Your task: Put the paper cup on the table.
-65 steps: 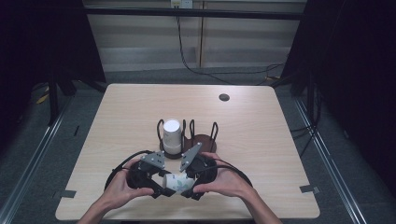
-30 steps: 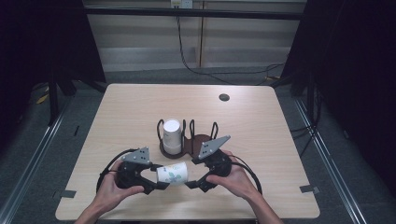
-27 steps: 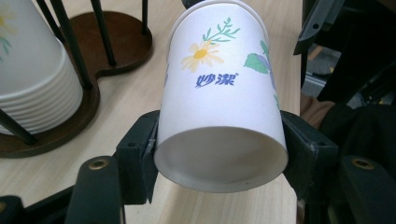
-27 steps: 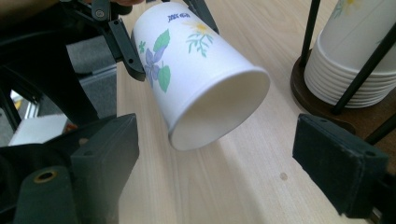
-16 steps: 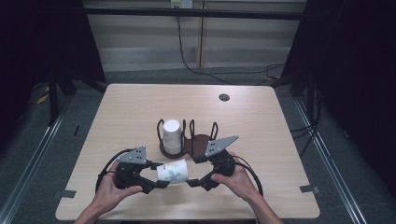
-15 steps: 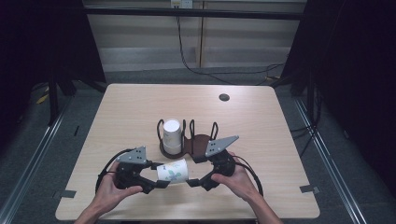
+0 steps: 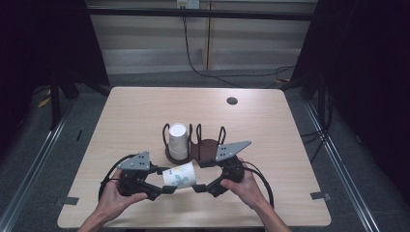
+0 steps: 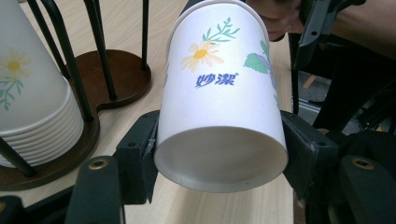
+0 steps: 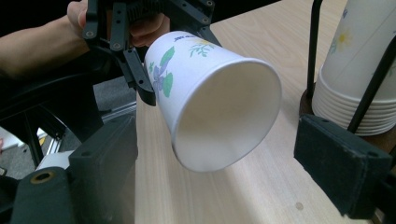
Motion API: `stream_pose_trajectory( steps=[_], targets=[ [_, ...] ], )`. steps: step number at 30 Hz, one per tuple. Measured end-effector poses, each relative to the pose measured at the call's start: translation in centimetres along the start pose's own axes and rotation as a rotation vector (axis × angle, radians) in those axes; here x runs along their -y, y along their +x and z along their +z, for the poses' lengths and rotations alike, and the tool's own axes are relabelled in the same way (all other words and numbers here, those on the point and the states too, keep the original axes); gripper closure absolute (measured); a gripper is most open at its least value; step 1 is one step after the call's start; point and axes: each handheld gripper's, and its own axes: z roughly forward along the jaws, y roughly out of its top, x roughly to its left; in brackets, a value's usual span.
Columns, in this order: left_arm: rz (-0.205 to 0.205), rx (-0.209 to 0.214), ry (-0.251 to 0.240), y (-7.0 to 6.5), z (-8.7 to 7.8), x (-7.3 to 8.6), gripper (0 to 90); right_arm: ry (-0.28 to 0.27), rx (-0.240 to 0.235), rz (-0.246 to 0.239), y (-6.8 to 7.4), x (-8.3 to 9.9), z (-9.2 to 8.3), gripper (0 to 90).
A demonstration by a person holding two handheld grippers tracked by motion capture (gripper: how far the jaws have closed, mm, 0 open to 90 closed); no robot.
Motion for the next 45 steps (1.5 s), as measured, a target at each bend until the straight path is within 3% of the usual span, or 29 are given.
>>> stream_pose_trajectory(
  steps=[19,31,45],
  targets=[
    [0.016,0.036,-0.053,-0.4,0.2,-0.2,36.5,-0.08,-0.056,0.015,-0.3,-0.1,0.2,13.2],
    [0.02,0.05,-0.082,-0.8,0.4,-0.5,36.5,-0.099,-0.091,0.029,-0.3,0.2,0.6,15.1],
    [0.017,0.065,-0.08,-0.8,0.8,-0.4,36.2,-0.11,-0.127,0.054,-0.7,0.4,1.0,20.4]
  ],
)
